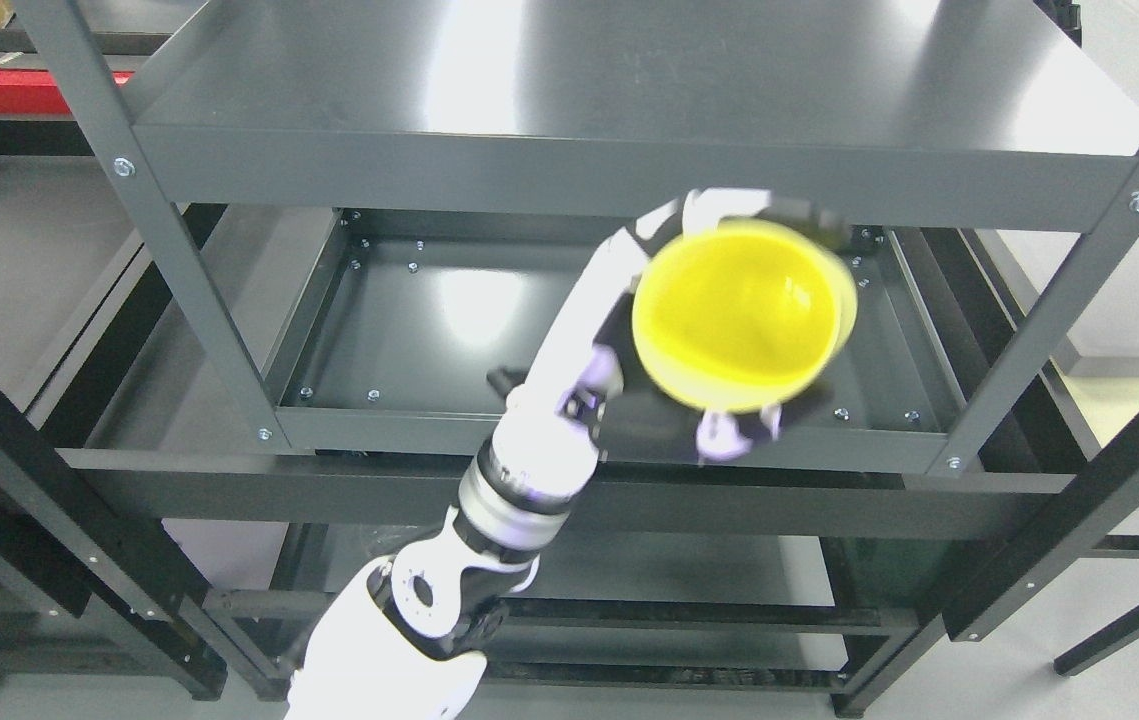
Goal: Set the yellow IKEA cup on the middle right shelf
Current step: 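Raise the cup with the left hand up onto the upper shelf, then set the cup upright on the shelf and open the left hand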
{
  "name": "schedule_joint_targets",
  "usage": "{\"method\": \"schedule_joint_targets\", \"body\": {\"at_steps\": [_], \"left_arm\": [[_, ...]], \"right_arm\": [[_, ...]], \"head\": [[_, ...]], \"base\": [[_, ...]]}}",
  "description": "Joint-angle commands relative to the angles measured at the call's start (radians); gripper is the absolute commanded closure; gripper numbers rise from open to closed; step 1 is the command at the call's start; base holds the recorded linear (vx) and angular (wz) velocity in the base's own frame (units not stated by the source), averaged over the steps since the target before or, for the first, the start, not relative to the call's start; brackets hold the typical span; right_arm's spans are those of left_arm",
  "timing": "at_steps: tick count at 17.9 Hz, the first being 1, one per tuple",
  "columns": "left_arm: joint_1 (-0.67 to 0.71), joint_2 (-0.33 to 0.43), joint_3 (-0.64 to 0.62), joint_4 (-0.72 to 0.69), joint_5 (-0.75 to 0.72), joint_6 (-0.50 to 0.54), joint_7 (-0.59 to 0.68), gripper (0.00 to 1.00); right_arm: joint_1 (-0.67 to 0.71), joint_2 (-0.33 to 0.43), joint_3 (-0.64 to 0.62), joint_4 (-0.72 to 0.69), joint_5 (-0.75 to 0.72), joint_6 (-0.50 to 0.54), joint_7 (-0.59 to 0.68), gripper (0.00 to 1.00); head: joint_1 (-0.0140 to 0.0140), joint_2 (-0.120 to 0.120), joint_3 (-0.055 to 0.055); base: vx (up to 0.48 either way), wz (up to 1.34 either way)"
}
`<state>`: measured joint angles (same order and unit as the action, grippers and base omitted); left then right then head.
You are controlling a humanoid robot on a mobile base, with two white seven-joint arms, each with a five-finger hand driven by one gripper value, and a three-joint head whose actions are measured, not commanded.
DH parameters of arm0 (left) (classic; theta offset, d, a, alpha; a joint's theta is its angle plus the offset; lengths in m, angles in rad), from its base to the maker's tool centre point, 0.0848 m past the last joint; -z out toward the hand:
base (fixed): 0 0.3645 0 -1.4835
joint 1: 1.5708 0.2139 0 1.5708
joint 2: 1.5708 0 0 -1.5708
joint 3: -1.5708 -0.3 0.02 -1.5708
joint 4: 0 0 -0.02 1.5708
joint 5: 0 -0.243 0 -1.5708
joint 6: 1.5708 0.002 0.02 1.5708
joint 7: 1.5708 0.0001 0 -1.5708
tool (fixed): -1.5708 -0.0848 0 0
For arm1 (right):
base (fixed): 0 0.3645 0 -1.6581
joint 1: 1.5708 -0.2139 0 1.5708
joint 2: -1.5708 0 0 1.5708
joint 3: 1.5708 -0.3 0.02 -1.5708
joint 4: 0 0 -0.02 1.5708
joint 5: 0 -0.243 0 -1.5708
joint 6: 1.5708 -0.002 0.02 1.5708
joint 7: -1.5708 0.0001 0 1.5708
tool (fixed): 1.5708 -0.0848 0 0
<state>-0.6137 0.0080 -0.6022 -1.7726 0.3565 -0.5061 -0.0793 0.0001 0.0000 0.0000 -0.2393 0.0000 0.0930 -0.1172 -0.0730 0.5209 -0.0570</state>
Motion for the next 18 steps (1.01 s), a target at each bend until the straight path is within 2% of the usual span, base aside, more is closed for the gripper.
{"method": "schedule_joint_targets", "body": {"at_steps": [1, 3, 4, 5, 8, 13, 15, 18], "left_arm": [[-0.271, 0.009, -0.055, -0.001, 0.097, 0.101, 0.131, 1.00], [-0.380, 0.009, -0.015, 0.001, 0.259, 0.214, 0.192, 1.00], [-0.423, 0.009, 0.005, 0.002, 0.327, 0.278, 0.248, 1.00], [-0.466, 0.009, 0.025, 0.005, 0.390, 0.385, 0.345, 1.00], [-0.527, 0.009, 0.039, 0.054, 0.437, 0.662, 0.600, 1.00], [-0.596, 0.009, 0.177, 0.277, 0.521, 1.032, 0.616, 1.00], [-0.621, 0.009, 0.194, 0.340, 0.522, 1.109, 0.616, 1.00], [-0.638, 0.009, 0.214, 0.383, 0.506, 1.156, 0.618, 0.97]], "right_arm": [[0.014, -0.017, 0.017, 0.000, -0.025, 0.001, 0.001, 0.01], [0.014, -0.017, 0.017, 0.000, -0.025, 0.001, 0.001, 0.01], [0.014, -0.017, 0.017, 0.000, -0.025, 0.001, 0.001, 0.01], [0.014, -0.017, 0.017, 0.000, -0.025, 0.001, 0.001, 0.01], [0.014, -0.017, 0.017, 0.000, -0.025, 0.001, 0.001, 0.01], [0.014, -0.017, 0.017, 0.000, -0.025, 0.001, 0.001, 0.01], [0.014, -0.017, 0.017, 0.000, -0.025, 0.001, 0.001, 0.01], [0.014, -0.017, 0.017, 0.000, -0.025, 0.001, 0.001, 0.01]], "head": [[0.0000, 0.000, 0.000], [0.0000, 0.000, 0.000], [0.0000, 0.000, 0.000], [0.0000, 0.000, 0.000], [0.0000, 0.000, 0.000], [0.0000, 0.000, 0.000], [0.0000, 0.000, 0.000], [0.0000, 0.000, 0.000]], "base": [[0.000, 0.00], [0.000, 0.00], [0.000, 0.00], [0.000, 0.00], [0.003, 0.01], [0.000, 0.00], [0.000, 0.00], [0.000, 0.00]]}}
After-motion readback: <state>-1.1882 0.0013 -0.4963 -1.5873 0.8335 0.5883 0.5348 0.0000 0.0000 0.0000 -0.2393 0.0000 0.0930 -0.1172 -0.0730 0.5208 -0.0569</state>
